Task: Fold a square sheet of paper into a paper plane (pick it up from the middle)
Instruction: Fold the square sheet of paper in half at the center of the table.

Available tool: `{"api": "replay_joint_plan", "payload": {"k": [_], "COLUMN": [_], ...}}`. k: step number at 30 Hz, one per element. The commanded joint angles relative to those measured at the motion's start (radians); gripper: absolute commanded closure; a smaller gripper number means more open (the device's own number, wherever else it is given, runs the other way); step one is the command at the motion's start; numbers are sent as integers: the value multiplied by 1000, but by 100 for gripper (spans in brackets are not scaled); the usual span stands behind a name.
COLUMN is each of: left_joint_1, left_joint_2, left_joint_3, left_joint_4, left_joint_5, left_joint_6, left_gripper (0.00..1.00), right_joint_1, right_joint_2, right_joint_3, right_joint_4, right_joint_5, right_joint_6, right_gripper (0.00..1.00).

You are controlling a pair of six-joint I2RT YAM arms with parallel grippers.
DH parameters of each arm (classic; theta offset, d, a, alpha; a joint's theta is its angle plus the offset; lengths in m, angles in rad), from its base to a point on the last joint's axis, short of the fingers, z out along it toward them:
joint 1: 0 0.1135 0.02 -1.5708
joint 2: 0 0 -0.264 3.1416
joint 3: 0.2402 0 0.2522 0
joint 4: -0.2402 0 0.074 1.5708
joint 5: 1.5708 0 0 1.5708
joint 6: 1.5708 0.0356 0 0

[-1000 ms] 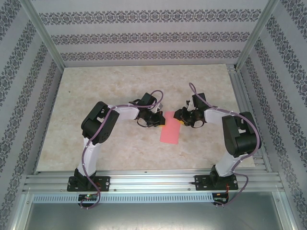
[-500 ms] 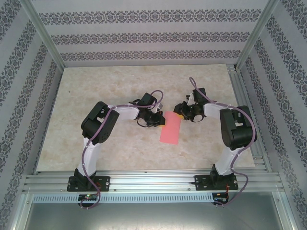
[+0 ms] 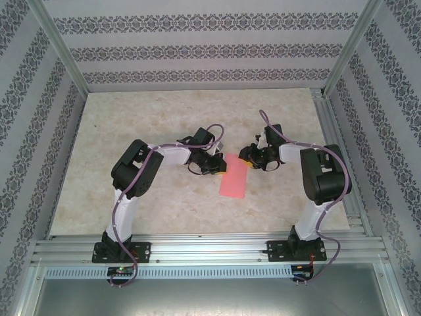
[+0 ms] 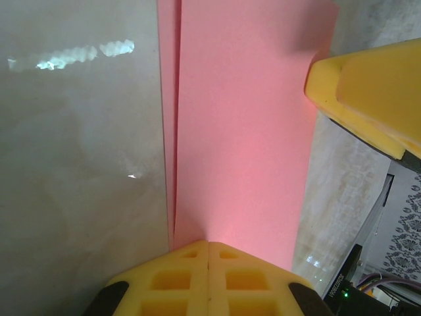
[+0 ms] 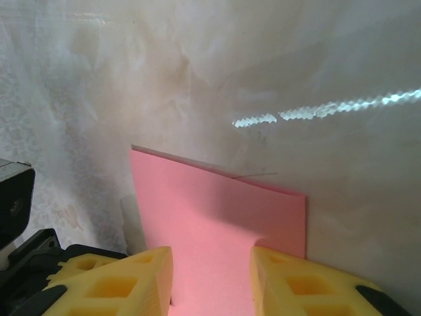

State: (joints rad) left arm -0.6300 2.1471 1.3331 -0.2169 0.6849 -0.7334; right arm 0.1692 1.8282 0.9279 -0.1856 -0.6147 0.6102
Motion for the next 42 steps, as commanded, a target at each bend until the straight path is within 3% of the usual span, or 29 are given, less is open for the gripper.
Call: {"api": "replay_joint_plan", "payload": {"k": [1, 7, 22, 32, 42], "left_joint_1": [-20, -21, -21, -20, -20], "left_joint_2": [13, 10, 8, 7, 3], "left_joint_3": [-40, -38, -40, -40, -40], "left_joint_4": [-84, -84, -86, -90, -90], "left_joint_5": [-32, -30, -30, -30, -32], "left_joint_6": [25, 25, 28, 28, 25], "left_gripper": [97, 97, 98, 98, 98], "right_joint_1": [-1, -2, -6, -5, -5], "right_joint_2": [-63, -23, 107, -6, 90], "right_joint_3": [44, 109, 80, 94, 109], "right_joint_4": [-17, -54, -27, -50, -65], "right_joint_5": [24, 28, 78, 52, 89], "right_joint_6": [7, -6, -18, -15, -35], "right_gripper": [63, 63, 63, 63, 64]}}
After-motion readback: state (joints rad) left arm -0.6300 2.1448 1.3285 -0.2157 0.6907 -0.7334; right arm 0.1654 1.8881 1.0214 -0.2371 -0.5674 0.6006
